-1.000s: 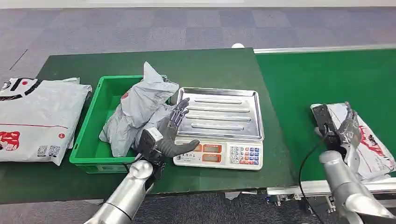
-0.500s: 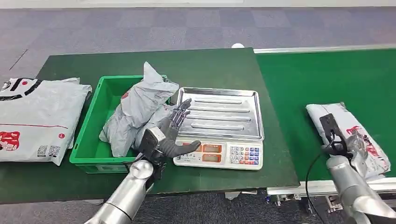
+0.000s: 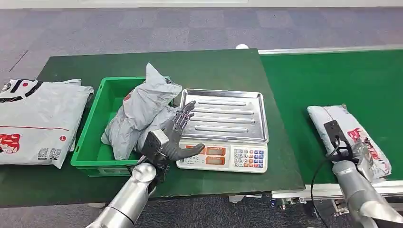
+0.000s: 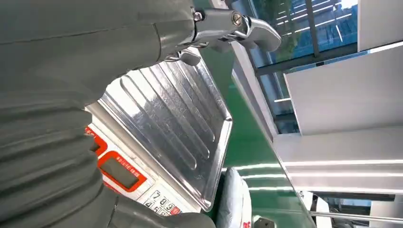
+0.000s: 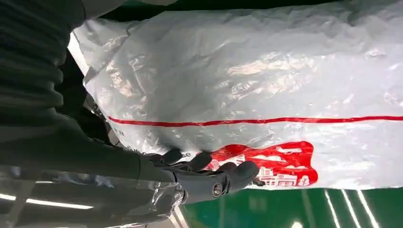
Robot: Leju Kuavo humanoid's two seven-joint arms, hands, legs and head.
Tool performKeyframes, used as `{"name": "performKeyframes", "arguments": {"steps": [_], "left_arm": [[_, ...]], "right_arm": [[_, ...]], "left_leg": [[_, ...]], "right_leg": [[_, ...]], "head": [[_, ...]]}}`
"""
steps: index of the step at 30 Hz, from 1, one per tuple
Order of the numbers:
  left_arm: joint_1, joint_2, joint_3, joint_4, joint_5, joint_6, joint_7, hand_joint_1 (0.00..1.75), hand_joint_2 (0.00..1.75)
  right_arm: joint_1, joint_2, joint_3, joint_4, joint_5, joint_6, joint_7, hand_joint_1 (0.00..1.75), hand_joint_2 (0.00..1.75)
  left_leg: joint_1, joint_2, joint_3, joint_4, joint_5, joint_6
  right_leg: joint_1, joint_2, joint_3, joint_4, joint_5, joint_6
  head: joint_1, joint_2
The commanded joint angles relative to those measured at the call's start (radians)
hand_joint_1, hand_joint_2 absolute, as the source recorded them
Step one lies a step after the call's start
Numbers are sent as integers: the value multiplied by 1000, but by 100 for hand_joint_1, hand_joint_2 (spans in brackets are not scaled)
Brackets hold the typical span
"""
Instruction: Moved the parcel from conveyor to table for the left to box.
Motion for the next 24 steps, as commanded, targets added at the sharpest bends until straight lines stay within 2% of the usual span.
{"name": "performKeyframes", "arguments": {"steps": [1,4,8,14,21,22,23,24], "left_arm": [[-27,-3,24,50,-6,3,6,0,175],[-32,-7,27,57,-5,4,2,0,175],[-31,-10,31,56,1,1,-4,0,175],[-42,-16,28,80,-4,-3,2,0,175],[-36,-17,31,71,-7,2,4,0,175],[-36,-17,31,70,-7,3,4,0,175],[-35,-18,32,69,-8,4,5,0,175],[-35,-18,34,69,-5,-1,7,0,175]], "right_arm": [[-19,8,-40,53,15,38,24,0,175],[-14,6,-44,56,29,94,55,0,175],[-10,9,-47,57,29,104,59,0,175],[-4,16,-143,52,-33,166,16,0,175],[-21,22,-171,54,-34,199,-10,0,175],[-22,23,-171,54,-33,200,-13,40,175],[-23,25,-174,54,-31,200,-16,175,175],[-26,27,-177,55,-28,203,-20,175,175]], "left_leg": [[1,2,5,-2,-1,-1],[1,1,2,-1,-1,-1],[1,1,4,-2,-1,-1],[1,1,4,-2,-1,-1],[1,2,4,-2,-1,-1],[1,1,1,0,0,0],[0,1,2,-1,0,0],[1,2,2,-1,0,-1]], "right_leg": [[2,1,5,-3,0,-3],[1,0,3,-2,0,-1],[2,0,4,-3,0,-2],[2,0,4,-3,0,-2],[1,1,4,-2,0,-2],[1,1,2,-1,0,-1],[1,1,2,-1,0,-1],[1,1,3,-1,0,-2]], "head": [[0,0],[0,0],[0,0],[0,0],[0,0],[0,0],[0,0],[0,0]]}}
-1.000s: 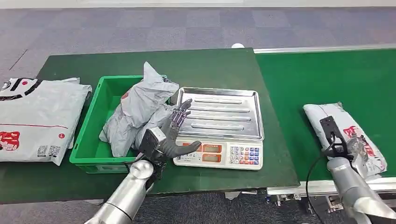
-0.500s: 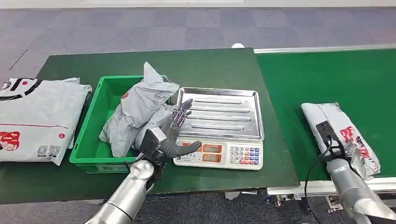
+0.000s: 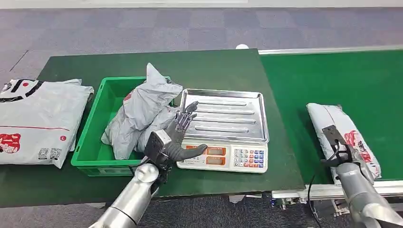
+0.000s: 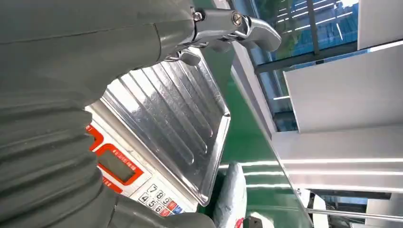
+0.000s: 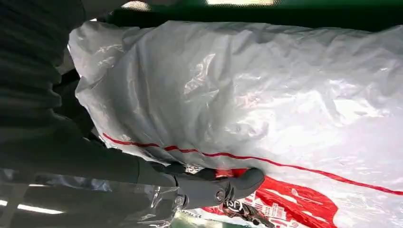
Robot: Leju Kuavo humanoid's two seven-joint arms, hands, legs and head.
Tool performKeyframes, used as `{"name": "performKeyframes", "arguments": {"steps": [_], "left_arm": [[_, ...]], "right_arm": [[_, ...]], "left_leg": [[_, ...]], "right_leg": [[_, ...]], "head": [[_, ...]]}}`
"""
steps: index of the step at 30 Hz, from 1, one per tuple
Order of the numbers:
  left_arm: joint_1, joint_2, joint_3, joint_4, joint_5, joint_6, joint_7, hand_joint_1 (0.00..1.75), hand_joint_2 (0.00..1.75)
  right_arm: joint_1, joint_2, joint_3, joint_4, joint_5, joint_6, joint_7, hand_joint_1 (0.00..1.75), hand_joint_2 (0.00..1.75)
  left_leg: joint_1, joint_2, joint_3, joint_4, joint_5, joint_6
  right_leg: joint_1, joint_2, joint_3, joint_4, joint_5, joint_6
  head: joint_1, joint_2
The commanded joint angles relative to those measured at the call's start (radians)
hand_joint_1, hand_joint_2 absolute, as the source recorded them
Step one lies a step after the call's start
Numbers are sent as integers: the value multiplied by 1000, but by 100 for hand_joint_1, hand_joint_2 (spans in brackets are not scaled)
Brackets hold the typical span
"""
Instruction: Moved the parcel from conveyor to table for the left to box.
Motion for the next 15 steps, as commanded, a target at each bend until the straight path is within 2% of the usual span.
{"name": "performKeyframes", "arguments": {"steps": [1,15], "left_arm": [[-33,0,31,52,-3,1,10,0,175],[-33,1,32,50,-3,1,10,0,175]], "right_arm": [[-39,29,-88,51,4,23,-25,175,175],[-41,30,-87,50,8,26,-31,175,175]], "left_leg": [[1,2,1,0,0,-1],[1,2,2,-1,0,0]], "right_leg": [[1,1,1,-1,0,-1],[1,1,2,-1,0,-1]], "head": [[0,0],[0,0]]}}
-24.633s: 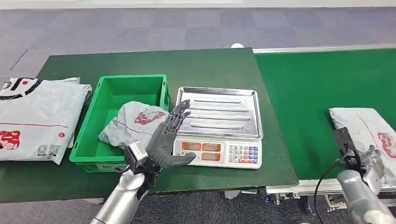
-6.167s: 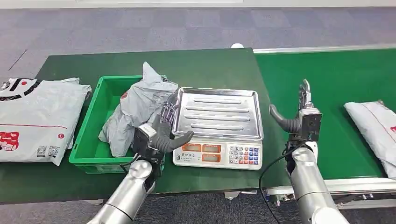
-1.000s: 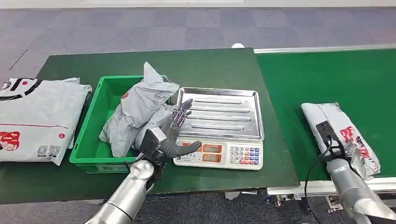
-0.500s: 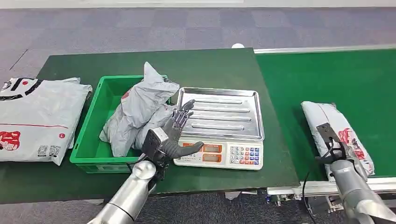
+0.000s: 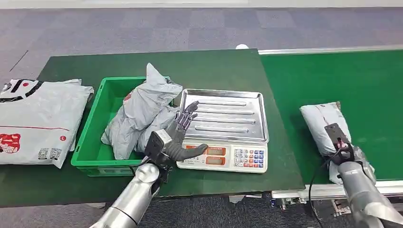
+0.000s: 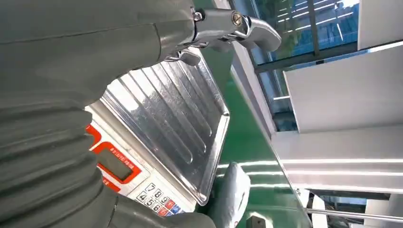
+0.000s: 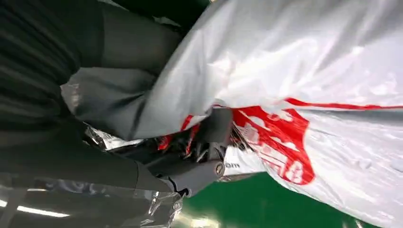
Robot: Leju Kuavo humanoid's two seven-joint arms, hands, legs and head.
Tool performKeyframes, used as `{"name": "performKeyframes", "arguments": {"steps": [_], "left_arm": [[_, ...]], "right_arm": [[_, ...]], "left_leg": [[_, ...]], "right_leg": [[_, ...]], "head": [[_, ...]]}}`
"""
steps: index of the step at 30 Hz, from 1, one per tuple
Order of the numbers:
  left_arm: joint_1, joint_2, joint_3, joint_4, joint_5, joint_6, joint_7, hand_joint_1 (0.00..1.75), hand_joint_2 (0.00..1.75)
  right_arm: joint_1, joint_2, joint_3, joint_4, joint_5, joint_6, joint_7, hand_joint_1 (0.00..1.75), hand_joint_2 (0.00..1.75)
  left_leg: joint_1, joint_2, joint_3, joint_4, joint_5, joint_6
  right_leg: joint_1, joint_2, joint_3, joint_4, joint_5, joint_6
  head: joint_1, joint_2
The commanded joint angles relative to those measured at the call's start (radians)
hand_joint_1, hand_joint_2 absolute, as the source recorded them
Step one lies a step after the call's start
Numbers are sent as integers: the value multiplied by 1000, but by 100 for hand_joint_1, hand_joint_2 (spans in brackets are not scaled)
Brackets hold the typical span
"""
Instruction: Moved the parcel from conveyor to table for the left to box.
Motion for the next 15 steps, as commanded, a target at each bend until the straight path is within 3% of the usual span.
{"name": "performKeyframes", "arguments": {"steps": [1,11,15], "left_arm": [[-33,7,30,48,-3,3,7,0,175],[-28,9,34,32,-9,20,9,0,175],[-12,15,38,-3,-4,27,14,0,175]], "right_arm": [[-33,31,-55,50,2,14,-12,175,175],[-38,51,-52,44,43,6,-62,175,175],[-61,65,-96,11,33,-146,-246,175,175]], "left_leg": [[1,3,3,-1,-1,-1],[1,3,1,0,-1,-1],[0,4,1,0,-1,-1]], "right_leg": [[1,2,2,-2,0,-2],[1,2,1,-1,0,-1],[1,3,0,-1,1,-1]], "head": [[0,0],[0,0],[0,0]]}}
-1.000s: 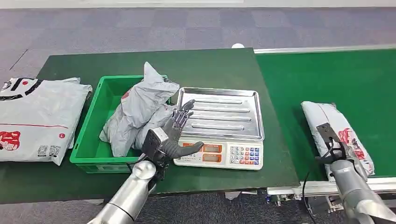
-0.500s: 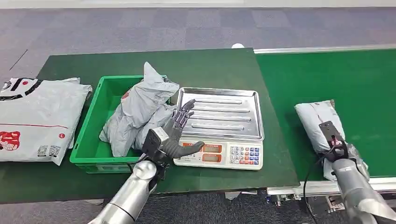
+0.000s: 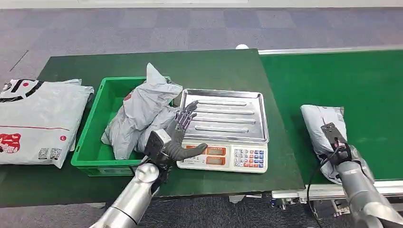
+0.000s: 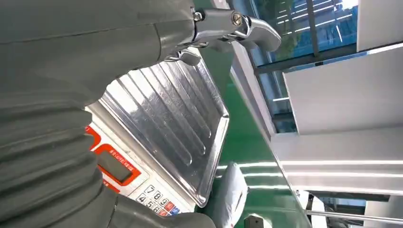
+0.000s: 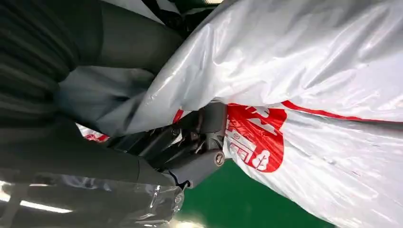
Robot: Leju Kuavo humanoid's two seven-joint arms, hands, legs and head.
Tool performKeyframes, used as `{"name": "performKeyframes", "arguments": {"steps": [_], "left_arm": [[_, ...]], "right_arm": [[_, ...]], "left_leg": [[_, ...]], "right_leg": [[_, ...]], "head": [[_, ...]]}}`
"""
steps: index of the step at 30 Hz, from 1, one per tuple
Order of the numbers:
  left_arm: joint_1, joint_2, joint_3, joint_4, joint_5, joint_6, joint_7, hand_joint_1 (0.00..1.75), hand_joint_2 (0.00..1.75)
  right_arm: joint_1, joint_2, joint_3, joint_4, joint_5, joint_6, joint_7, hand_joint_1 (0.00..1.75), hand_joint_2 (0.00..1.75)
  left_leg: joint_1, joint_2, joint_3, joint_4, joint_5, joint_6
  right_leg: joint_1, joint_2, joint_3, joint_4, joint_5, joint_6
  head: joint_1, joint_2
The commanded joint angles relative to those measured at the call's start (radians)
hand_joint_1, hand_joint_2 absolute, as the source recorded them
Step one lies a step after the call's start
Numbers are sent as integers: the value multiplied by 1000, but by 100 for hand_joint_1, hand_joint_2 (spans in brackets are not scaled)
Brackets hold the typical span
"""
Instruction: Moved the parcel from conveyor to table for the left to box.
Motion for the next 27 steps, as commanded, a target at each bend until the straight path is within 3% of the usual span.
{"name": "performKeyframes", "arguments": {"steps": [1,4,5,9,13,16,23,27], "left_arm": [[-7,17,33,-7,-2,12,14,0,175],[-2,16,30,-13,1,19,12,0,175],[-3,16,27,-12,3,21,10,0,175],[-14,21,16,-4,14,21,3,0,175],[-36,24,-3,30,23,16,-2,0,175],[-46,23,-9,45,28,15,-7,0,175],[-49,23,-13,49,31,13,-9,0,175],[-71,19,-24,74,36,9,-10,0,175]], "right_arm": [[-64,66,-112,-13,-12,-215,-276,175,175],[-68,93,-150,-70,-46,-285,-459,175,175],[-60,111,-162,-121,-70,-312,-566,175,175],[7,170,-120,-352,-136,-345,-721,175,175],[191,220,-39,-757,-202,-403,-782,175,175],[263,234,-3,-906,-206,-432,-798,175,175],[270,229,13,-919,-206,-454,-820,175,175],[361,240,101,-1109,-143,-519,-844,175,175]], "left_leg": [[1,6,2,-1,-1,-1],[0,6,1,0,-1,-1],[0,8,3,-1,-1,-1],[0,8,3,-2,-1,-1],[1,5,3,-2,-1,-2],[2,3,3,-2,-1,-2],[1,1,3,-1,-2,-1],[1,-1,1,-1,-1,-1]], "right_leg": [[1,5,1,-1,1,-2],[0,5,0,0,1,-1],[1,7,1,-1,1,-2],[1,7,1,-1,1,-2],[2,4,2,-2,1,-3],[2,1,2,-2,0,-2],[2,1,3,-1,-1,-2],[1,-2,1,0,-2,-2]], "head": [[0,0],[0,0],[0,0],[0,0],[0,0],[0,0],[0,0],[0,0]]}}
